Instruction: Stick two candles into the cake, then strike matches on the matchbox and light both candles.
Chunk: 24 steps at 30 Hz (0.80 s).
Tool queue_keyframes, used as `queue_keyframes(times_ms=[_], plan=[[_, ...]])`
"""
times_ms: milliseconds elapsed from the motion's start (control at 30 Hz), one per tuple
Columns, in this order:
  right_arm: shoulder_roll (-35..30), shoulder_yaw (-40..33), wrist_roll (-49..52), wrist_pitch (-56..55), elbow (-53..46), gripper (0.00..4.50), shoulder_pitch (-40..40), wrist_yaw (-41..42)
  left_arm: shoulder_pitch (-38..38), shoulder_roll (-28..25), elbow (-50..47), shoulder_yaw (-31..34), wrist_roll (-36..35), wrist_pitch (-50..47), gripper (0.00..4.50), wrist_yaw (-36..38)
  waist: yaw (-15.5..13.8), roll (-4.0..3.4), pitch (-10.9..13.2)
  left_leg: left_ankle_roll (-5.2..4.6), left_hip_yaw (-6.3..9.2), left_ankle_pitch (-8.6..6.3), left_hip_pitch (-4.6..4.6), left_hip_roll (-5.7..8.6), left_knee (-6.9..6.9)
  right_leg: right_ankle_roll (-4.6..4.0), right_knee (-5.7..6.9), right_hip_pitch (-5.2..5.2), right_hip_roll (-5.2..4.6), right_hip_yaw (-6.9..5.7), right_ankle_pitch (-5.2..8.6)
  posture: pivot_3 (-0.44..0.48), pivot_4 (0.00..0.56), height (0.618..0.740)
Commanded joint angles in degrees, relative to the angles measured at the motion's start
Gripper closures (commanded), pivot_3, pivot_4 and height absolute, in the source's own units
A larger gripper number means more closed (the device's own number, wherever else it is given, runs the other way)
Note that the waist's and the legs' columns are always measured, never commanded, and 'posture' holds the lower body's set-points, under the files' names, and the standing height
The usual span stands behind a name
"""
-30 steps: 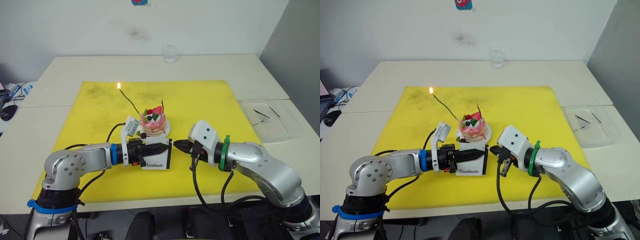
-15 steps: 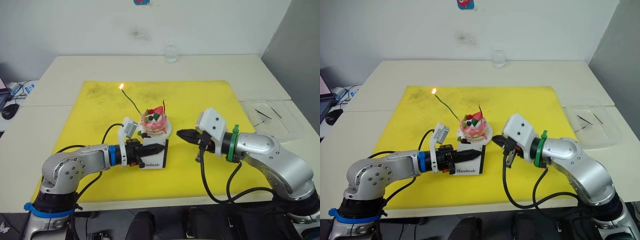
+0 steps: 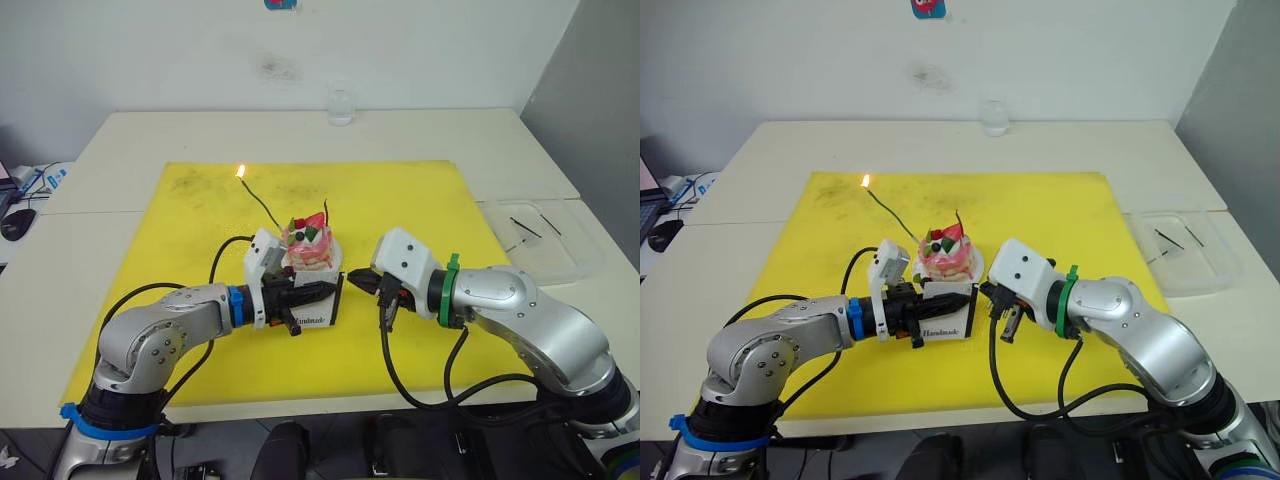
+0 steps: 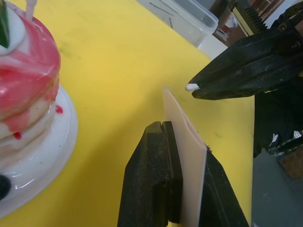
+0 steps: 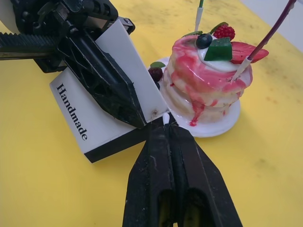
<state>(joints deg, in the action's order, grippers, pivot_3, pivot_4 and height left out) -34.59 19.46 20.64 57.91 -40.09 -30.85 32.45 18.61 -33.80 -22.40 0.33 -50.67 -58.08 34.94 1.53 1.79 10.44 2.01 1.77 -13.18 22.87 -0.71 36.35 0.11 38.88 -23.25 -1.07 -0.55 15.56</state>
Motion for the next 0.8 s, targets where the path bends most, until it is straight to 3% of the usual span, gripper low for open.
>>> queue_keyframes(times_ms=[33, 800], plan=[[-0.14, 0.05, -0.71, -0.48, -1.01, 4.46, 0.02, -0.19, 0.72, 0.03, -1.63, 0.27, 0.16, 1.17, 4.5, 1.12, 0.0, 0.0, 0.0, 0.0, 0.0, 0.0, 0.0, 0.0, 0.0, 0.0, 0.0, 0.0, 0.0, 0.0, 0.0, 0.0, 0.15, 0.74], [1.22, 2.11, -2.52, -0.99, 0.54, 4.46, 0.35, -0.41, 1.06, 0.48, -2.04, 0.05, -0.32, 0.67, 4.5, 2.88, 0.01, 0.0, 0.0, 0.0, 0.0, 0.0, 0.0, 0.0, 0.0, 0.0, 0.0, 0.0, 0.0, 0.0, 0.0, 0.0, 0.15, 0.74]])
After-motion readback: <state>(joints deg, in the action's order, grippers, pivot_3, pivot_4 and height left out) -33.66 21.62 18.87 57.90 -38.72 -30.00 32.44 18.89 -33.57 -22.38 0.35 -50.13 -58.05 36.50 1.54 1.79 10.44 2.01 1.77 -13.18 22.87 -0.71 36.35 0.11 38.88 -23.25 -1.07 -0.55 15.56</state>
